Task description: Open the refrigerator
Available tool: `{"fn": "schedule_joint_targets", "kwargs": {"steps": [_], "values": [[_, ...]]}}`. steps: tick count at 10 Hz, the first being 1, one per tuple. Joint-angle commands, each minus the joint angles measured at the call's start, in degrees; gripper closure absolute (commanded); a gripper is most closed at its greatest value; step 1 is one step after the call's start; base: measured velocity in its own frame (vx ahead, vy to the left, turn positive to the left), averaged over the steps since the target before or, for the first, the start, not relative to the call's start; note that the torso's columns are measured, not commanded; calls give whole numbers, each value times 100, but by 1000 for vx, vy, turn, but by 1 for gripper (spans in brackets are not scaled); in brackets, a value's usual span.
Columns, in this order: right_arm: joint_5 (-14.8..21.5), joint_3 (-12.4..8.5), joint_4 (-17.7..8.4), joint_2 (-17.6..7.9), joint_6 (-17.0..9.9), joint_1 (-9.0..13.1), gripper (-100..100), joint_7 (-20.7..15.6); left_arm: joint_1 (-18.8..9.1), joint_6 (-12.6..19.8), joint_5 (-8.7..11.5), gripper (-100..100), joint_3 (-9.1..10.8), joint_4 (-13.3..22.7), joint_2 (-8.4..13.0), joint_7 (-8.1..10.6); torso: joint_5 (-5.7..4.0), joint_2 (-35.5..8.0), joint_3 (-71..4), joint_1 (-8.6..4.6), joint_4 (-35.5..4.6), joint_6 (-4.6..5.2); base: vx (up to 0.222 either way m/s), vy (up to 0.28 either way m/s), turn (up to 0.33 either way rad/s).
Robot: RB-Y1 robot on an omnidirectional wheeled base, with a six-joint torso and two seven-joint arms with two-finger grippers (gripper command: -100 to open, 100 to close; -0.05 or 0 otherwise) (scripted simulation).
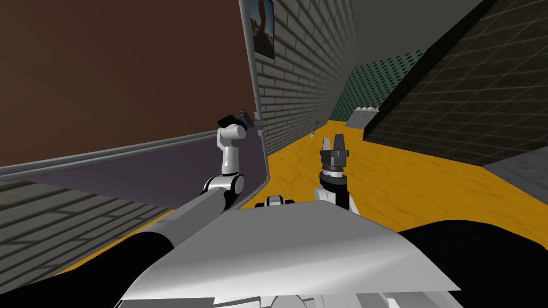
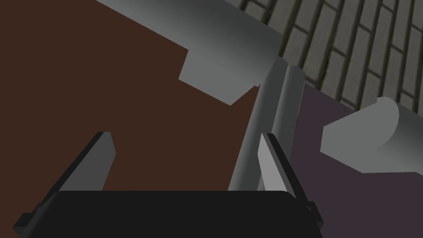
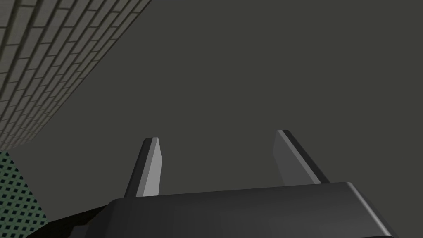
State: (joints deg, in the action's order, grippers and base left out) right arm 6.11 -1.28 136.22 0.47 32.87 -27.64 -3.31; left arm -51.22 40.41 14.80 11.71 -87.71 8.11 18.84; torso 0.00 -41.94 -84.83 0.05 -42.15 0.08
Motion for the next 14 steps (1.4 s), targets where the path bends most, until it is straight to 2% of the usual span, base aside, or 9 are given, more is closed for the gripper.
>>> {"fn": "schedule_joint_targets", "kwargs": {"steps": [1,6,7,10,11,12,14], "values": [[0,0,0,0,0,0,0,0,-272,360,122,-100,143,174,-83,-2,2,-4,2,4,-2,0,12,-56,85],[0,0,0,0,0,0,0,0,-664,913,324,-100,391,375,-366,-22,0,-40,30,-7,-16,-7,21,-62,64],[0,0,0,0,0,0,0,0,-636,841,293,-100,364,373,-337,-16,0,-42,32,-4,-16,-8,6,-24,4],[0,0,-1,-1,0,1,0,0,-760,789,18,-100,593,589,-115,83,3,-34,26,6,-14,-7,8,20,-268],[0,-1,-1,-1,-1,1,0,0,-732,805,88,-100,551,547,-153,50,0,-29,22,-1,-11,-2,3,24,-54],[0,-1,0,-1,0,0,0,0,-721,815,111,100,518,516,-191,50,-2,-29,23,-11,-12,-9,3,-5,171],[0,0,0,0,0,0,0,0,-655,858,266,100,393,395,-318,-5,14,-37,30,12,-6,-32,3,-29,250]]}}
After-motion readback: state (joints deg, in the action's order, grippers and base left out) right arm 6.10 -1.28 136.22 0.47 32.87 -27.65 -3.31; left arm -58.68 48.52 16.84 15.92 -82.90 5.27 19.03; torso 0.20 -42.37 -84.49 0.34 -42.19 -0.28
